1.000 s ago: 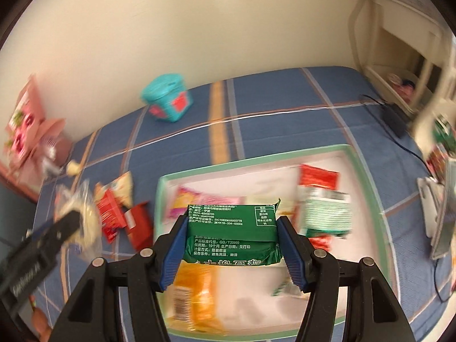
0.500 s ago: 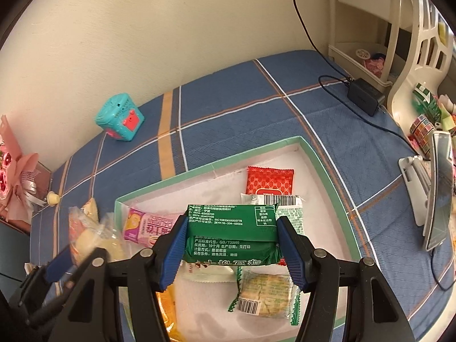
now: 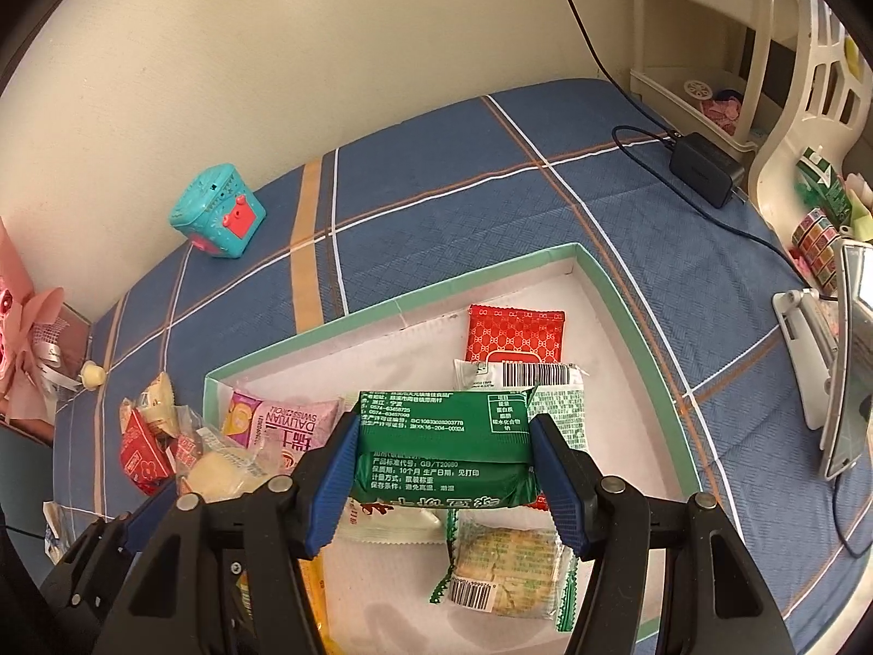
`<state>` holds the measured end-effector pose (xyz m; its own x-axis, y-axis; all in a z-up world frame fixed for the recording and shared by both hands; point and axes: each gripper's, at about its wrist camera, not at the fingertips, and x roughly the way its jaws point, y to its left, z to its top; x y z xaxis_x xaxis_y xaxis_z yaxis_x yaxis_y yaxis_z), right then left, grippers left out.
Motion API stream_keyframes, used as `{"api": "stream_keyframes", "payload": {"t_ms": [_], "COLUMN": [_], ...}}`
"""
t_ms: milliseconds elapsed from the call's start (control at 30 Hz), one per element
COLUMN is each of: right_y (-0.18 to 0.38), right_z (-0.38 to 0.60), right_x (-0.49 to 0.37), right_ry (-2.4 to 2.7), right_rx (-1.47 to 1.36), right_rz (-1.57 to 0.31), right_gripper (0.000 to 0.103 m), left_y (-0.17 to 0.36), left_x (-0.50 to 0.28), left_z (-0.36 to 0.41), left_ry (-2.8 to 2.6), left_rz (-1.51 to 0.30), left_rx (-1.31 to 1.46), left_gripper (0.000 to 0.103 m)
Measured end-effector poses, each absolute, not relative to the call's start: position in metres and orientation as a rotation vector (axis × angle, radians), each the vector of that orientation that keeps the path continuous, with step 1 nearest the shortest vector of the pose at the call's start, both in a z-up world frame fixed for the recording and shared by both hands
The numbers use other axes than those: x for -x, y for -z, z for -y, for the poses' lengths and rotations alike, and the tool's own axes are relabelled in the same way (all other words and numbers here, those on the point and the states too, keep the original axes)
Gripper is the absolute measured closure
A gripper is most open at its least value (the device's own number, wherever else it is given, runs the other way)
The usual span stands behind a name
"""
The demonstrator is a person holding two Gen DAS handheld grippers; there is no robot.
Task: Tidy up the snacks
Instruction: 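Open both tools to drop the bun pack and green bar pack into the tray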
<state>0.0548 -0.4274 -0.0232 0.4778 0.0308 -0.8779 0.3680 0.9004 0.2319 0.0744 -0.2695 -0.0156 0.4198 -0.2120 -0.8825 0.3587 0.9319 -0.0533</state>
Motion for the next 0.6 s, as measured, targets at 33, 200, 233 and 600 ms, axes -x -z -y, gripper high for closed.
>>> {"api": "stream_keyframes", "payload": {"t_ms": [33, 200, 233, 600], "right_y": [0.0227, 0.0227, 0.0228, 0.0230], "right_z": [0.4271, 0.4240, 0.4238, 0.4176], "right_x": [-0.0549, -0.0552, -0.0553, -0.0565], "right_ry": [0.212, 0.210, 0.211, 0.215], "right_rx": [-0.420, -0.411, -0.409, -0.380], "right_rz": [-1.061, -1.072, -1.075, -1.091], "right_gripper": [0.038, 0.038, 0.038, 0.036], "left_y": [0.0152, 0.0176, 0.0181, 0.0095], "left_x": [-0.0742, -0.0752, -0.0754, -0.0761], "left_z": [0.2696, 0.2684, 0.2676, 0.2621], "left_ry": [0.361, 0.364, 0.364, 0.354], "left_rz": [-1.082, -1.101, -1.108, -1.116], "left_rx": [-0.151, -0.147, -0.142, -0.124], "left_gripper": [0.044, 0.043, 0.043, 0.042]}}
